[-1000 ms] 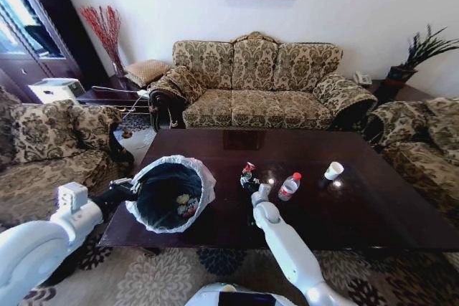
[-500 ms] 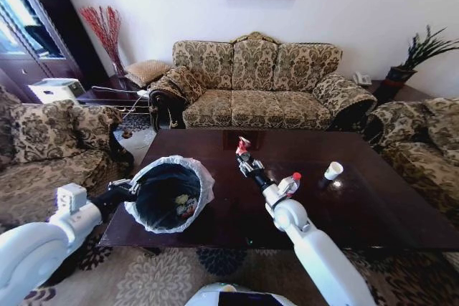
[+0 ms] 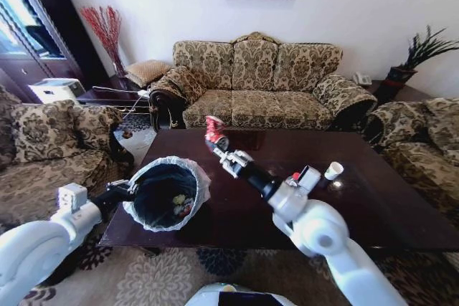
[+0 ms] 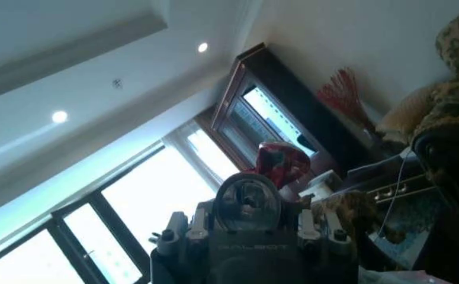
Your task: Move to the front of the table and place the trash on the table into the trash bin.
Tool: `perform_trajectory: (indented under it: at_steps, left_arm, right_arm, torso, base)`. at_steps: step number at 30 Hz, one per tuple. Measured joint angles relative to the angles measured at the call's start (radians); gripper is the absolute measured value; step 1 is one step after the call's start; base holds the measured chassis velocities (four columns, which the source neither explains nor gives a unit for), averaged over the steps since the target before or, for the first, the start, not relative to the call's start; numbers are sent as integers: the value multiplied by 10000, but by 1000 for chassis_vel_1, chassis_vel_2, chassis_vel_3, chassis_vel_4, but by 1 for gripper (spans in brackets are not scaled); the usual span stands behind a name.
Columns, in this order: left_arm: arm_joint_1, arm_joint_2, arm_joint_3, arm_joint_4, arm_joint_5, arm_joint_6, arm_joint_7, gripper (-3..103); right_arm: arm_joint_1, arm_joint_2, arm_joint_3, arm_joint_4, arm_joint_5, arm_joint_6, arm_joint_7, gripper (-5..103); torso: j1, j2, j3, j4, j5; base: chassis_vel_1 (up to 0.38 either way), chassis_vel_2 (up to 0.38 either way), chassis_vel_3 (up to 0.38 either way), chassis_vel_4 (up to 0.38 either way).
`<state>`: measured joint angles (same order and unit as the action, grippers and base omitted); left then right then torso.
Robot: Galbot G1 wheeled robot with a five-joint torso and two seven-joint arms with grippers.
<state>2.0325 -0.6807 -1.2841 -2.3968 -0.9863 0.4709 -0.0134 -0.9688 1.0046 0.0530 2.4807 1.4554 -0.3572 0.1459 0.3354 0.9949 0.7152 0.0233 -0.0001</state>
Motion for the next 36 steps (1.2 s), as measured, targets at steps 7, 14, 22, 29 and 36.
perform_trajectory:
  at_steps: [7,14,22,29,36]
  left_arm:
    - [-93,225,-37,78,-64,-34,-4,0]
    - [-136,361,-204,63,-228,-50,-10,0]
    - [-39,237,-253,-17,-200,-55,8,0]
    - [27,121,-192,-193,-195,-56,19,0]
    - [123,90,-90,-313,-104,-37,80,0]
  right_arm:
    - [-41,-640,-635,180,112,-132,-221,48]
    - [-49,-1281,-1586,219,378,-481,213,48]
    - [193,-790,-2289,-127,510,-571,738,48]
    - [351,-193,-2457,-526,844,-618,1310,45]
    - [281,275,-2534,-857,1033,-561,1501,45]
  torso:
    - [0,0,1,-2,2]
    - [0,0,1,-2,2]
    - [0,0,1,0,0]
    - [1,0,1,0,1]
    - [1,0,1,-2,1]
  base:
    - [0,0,0,0]
    - [0,0,0,0]
    - [0,0,0,0]
    - [0,0,0,0]
    - [0,0,0,0]
